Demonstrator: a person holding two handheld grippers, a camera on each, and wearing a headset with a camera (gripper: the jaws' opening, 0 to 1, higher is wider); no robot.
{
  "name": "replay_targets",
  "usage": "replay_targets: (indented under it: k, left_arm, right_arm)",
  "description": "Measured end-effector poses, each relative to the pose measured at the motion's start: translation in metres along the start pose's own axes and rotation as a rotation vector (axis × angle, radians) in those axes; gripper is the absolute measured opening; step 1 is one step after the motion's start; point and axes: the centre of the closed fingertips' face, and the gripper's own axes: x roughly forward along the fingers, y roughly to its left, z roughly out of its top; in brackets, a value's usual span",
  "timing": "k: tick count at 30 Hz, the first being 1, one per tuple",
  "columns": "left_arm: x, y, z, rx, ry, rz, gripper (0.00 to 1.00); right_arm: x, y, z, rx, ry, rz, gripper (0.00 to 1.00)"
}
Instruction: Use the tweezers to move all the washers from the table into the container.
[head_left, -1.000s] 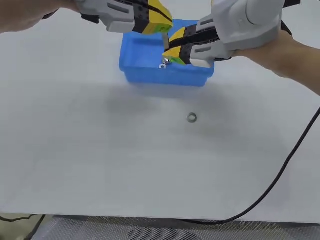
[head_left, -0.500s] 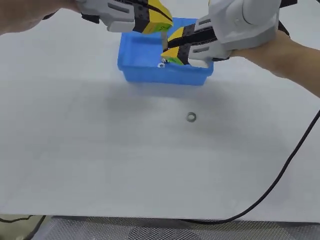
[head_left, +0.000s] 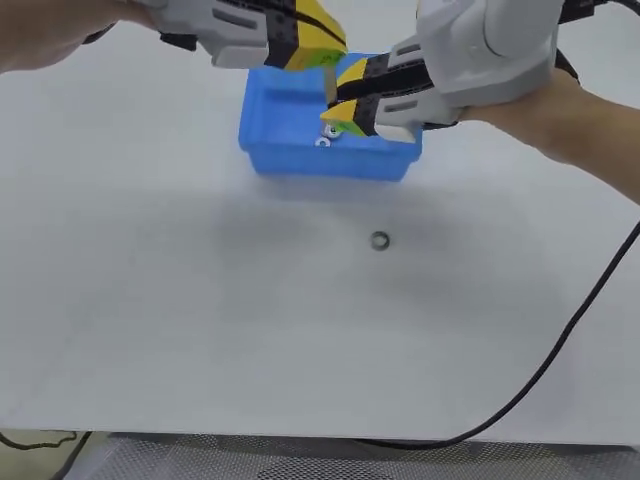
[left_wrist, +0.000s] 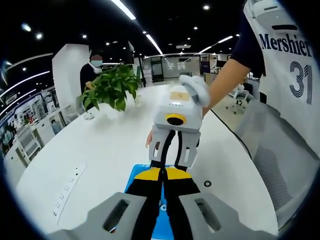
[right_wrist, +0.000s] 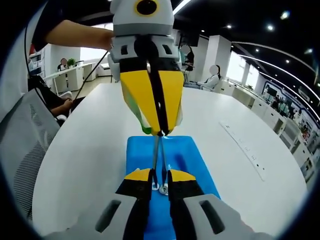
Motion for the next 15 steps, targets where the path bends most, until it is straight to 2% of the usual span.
replay_targets:
  k: [7, 15]
  left_arm:
    - [-0.004, -0.013, 0.017, 0.045, -0.002, -0.009, 0.05]
    - [0.002, -0.038, 0.030, 0.076, -0.005, -0.033, 0.04]
  right_arm:
    - [-0.017, 0.008, 0.010, -0.010, -0.020, -0.013, 0.13]
    - [-0.041, 0.027, 0.008, -0.007, -0.026, -0.028, 0.13]
